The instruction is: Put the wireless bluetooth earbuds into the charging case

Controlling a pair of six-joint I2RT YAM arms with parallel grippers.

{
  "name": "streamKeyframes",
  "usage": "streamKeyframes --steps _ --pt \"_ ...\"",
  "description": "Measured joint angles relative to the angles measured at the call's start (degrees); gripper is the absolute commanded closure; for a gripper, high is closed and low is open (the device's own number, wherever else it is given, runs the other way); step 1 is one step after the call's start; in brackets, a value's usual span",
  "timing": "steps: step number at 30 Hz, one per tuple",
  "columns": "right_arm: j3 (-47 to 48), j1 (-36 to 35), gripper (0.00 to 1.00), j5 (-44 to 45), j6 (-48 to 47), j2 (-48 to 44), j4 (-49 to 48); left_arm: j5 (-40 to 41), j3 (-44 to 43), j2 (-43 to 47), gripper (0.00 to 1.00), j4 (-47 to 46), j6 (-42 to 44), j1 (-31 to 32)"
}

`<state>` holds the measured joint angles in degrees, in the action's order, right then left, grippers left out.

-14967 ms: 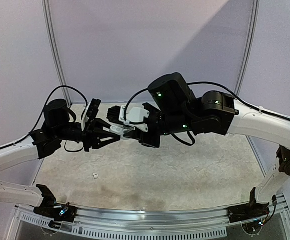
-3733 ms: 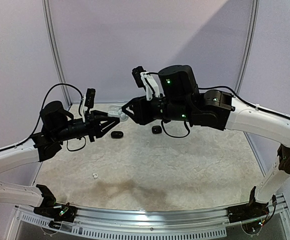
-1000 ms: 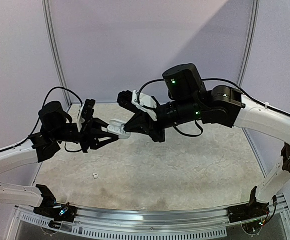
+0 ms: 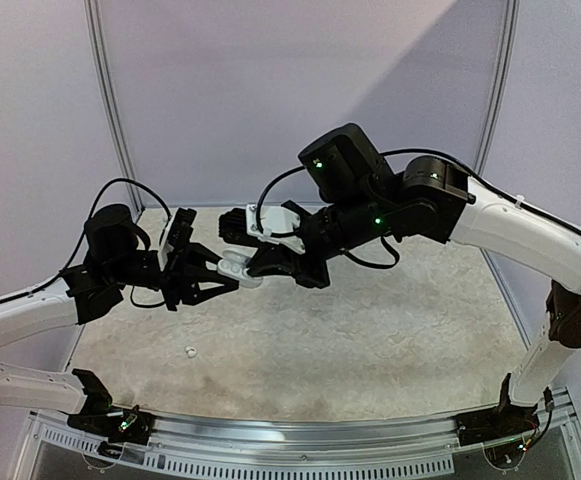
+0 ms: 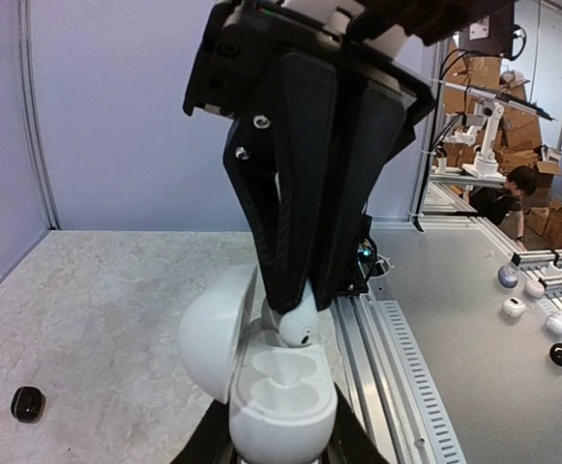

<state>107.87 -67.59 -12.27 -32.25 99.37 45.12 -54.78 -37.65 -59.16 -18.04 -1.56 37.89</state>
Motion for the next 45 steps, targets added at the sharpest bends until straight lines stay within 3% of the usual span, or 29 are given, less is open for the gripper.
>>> streamKeyframes --steps 27,45 --pt "3.76 -0.61 0.87 4.50 -3.28 2.80 2.32 1.64 -0.02 -0.02 1.00 1.22 2.21 -0.09" --pt "4.15 -0.72 0.80 6.47 -5.62 3.15 1.92 2.49 0.00 -0.04 1.00 0.83 -1.14 -0.09"
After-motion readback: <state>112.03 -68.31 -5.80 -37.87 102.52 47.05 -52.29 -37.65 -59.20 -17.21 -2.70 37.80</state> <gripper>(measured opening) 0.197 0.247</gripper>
